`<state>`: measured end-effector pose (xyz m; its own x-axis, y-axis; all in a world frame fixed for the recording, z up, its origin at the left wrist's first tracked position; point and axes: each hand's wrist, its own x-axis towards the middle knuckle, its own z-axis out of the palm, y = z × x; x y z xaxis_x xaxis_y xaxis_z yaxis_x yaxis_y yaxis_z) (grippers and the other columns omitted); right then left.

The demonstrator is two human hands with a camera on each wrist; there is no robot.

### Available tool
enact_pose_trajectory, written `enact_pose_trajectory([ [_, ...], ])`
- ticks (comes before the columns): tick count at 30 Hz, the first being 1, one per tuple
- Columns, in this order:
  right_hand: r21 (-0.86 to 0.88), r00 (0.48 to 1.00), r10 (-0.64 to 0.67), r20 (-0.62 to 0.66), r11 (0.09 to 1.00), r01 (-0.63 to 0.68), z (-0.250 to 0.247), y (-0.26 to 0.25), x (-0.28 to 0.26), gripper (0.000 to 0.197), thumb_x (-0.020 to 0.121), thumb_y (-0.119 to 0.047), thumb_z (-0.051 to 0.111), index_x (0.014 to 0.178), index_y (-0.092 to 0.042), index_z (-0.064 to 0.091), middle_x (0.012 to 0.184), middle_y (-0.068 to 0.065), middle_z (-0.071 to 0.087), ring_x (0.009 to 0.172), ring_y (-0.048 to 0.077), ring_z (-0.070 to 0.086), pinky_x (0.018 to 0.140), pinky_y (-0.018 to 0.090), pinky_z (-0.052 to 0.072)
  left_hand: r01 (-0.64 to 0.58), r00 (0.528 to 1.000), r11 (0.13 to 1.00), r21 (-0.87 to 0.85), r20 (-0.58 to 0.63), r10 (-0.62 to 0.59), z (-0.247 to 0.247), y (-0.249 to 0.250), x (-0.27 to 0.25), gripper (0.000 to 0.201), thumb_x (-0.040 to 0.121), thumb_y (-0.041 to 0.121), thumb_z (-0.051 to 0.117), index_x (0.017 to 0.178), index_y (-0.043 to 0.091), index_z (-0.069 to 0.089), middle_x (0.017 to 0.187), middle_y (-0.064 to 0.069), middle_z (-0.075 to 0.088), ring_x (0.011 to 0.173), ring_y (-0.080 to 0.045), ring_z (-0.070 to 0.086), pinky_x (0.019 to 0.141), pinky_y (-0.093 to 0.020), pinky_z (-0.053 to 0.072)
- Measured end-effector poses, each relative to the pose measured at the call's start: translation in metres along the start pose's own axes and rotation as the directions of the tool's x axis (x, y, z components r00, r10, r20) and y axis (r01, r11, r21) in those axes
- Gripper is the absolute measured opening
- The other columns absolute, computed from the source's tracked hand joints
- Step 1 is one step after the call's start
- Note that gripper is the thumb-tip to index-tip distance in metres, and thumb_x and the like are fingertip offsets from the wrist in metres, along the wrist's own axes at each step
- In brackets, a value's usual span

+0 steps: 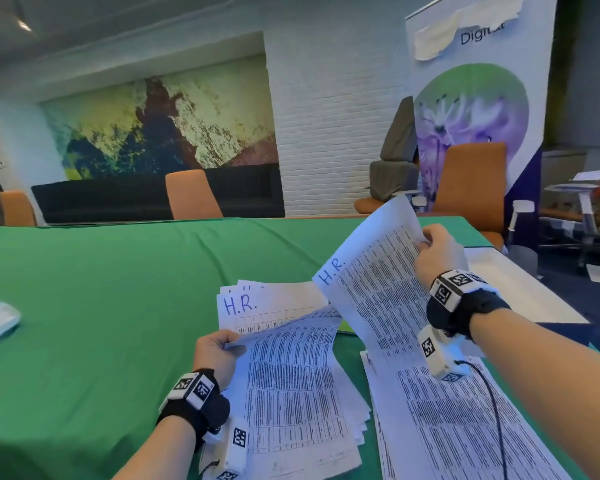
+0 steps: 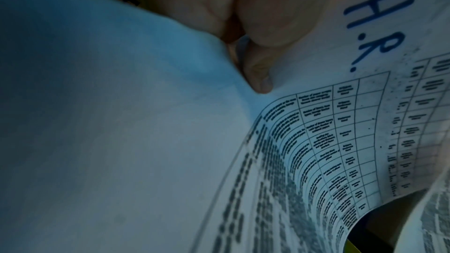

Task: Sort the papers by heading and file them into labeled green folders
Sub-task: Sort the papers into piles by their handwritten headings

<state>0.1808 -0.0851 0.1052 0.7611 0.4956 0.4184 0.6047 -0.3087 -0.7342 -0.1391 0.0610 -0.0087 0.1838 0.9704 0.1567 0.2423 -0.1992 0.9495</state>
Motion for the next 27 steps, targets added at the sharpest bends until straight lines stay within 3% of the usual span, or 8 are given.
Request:
enact_pose_trajectory([
  [5, 0.050, 0.999, -0.009, 0.033, 0.999, 0.008, 0.000, -0.004, 0.008, 0.012, 0.096, -0.011, 0.043, 0.097, -0.019, 0.051, 0.096, 0.007, 0.056, 0.086, 0.027, 0.052, 0.076, 0.032, 0.040, -0.012, 1.000, 0.999, -0.032, -0.019, 0.012, -0.010, 0.008, 0.007, 0.029, 0.079, -0.020, 0.055, 0.061, 0.002, 0.058, 0.061, -0.006, 0.052, 0.059, -0.015, 0.045, 0.058, -0.020, 0.039],
  [8, 0.091, 0.997, -0.071, 0.040, 0.994, 0.068, 0.003, -0.013, 0.010, 0.016, 0.094, -0.008, 0.045, 0.098, -0.018, 0.057, 0.097, 0.008, 0.059, 0.092, 0.029, 0.055, 0.078, 0.032, 0.041, -0.015, 1.000, 0.998, -0.067, 0.008, 0.016, -0.009, 0.013, 0.008, 0.029, 0.079, -0.021, 0.055, 0.063, 0.002, 0.062, 0.064, -0.008, 0.056, 0.063, -0.015, 0.049, 0.063, -0.022, 0.042],
  [12, 0.097, 0.988, -0.153, -0.021, 0.983, 0.154, -0.002, -0.026, 0.012, 0.019, 0.094, -0.012, 0.046, 0.099, -0.026, 0.059, 0.099, 0.010, 0.063, 0.092, 0.032, 0.056, 0.079, 0.037, 0.046, -0.007, 0.999, 0.995, -0.100, 0.049, 0.012, -0.010, 0.011, 0.006, 0.022, 0.078, -0.021, 0.056, 0.069, -0.004, 0.067, 0.069, -0.006, 0.060, 0.068, -0.016, 0.050, 0.057, -0.016, 0.041],
  [15, 0.060, 0.974, -0.222, -0.053, 0.972, 0.225, -0.009, -0.039, 0.012, 0.018, 0.095, -0.014, 0.044, 0.097, -0.026, 0.058, 0.094, 0.006, 0.063, 0.087, 0.031, 0.056, 0.075, 0.036, 0.046, 0.103, 0.991, 0.954, -0.280, 0.116, -0.073, -0.011, 0.005, 0.013, 0.048, 0.083, -0.021, 0.037, 0.049, -0.001, 0.064, 0.060, -0.009, 0.057, 0.065, -0.026, 0.047, 0.043, -0.020, 0.044],
  [17, 0.031, 0.964, -0.262, -0.039, 0.964, 0.263, -0.011, -0.047, 0.013, 0.020, 0.094, -0.011, 0.044, 0.098, -0.026, 0.057, 0.095, 0.005, 0.064, 0.087, 0.031, 0.057, 0.073, 0.035, 0.046, 0.175, 0.980, 0.900, -0.399, 0.162, -0.119, -0.012, 0.003, 0.016, 0.054, 0.081, -0.015, 0.036, 0.036, 0.006, 0.058, 0.052, -0.008, 0.053, 0.060, -0.024, 0.043, 0.037, -0.016, 0.040],
  [19, 0.021, 0.961, -0.276, -0.016, 0.961, 0.276, -0.010, -0.051, 0.016, 0.024, 0.091, -0.007, 0.045, 0.098, -0.027, 0.057, 0.097, 0.005, 0.065, 0.088, 0.031, 0.058, 0.073, 0.035, 0.047, 0.147, 0.984, 0.910, -0.387, 0.150, -0.095, -0.012, 0.001, 0.018, 0.048, 0.083, -0.016, 0.036, 0.044, 0.002, 0.055, 0.059, -0.009, 0.048, 0.059, -0.021, 0.037, 0.041, -0.015, 0.039],
  [21, 0.011, 0.962, -0.273, 0.000, 0.962, 0.273, -0.007, -0.051, 0.018, 0.025, 0.091, -0.007, 0.045, 0.097, -0.028, 0.056, 0.098, 0.005, 0.065, 0.088, 0.031, 0.058, 0.072, 0.034, 0.046, 0.094, 0.991, 0.926, -0.365, 0.128, -0.050, -0.013, -0.001, 0.018, 0.042, 0.084, -0.022, 0.037, 0.052, 0.000, 0.053, 0.065, -0.009, 0.045, 0.060, -0.019, 0.035, 0.054, -0.020, 0.037],
  [27, 0.045, 0.969, -0.243, -0.038, 0.969, 0.244, -0.014, -0.038, 0.020, 0.023, 0.092, -0.006, 0.044, 0.093, -0.025, 0.057, 0.094, 0.005, 0.064, 0.087, 0.029, 0.057, 0.071, 0.032, 0.044, 0.001, 0.996, 0.949, -0.315, 0.081, 0.026, -0.024, -0.008, 0.027, 0.036, 0.077, -0.028, 0.048, 0.059, 0.003, 0.053, 0.079, -0.008, 0.059, 0.078, -0.021, 0.052, 0.064, -0.018, 0.044],
])
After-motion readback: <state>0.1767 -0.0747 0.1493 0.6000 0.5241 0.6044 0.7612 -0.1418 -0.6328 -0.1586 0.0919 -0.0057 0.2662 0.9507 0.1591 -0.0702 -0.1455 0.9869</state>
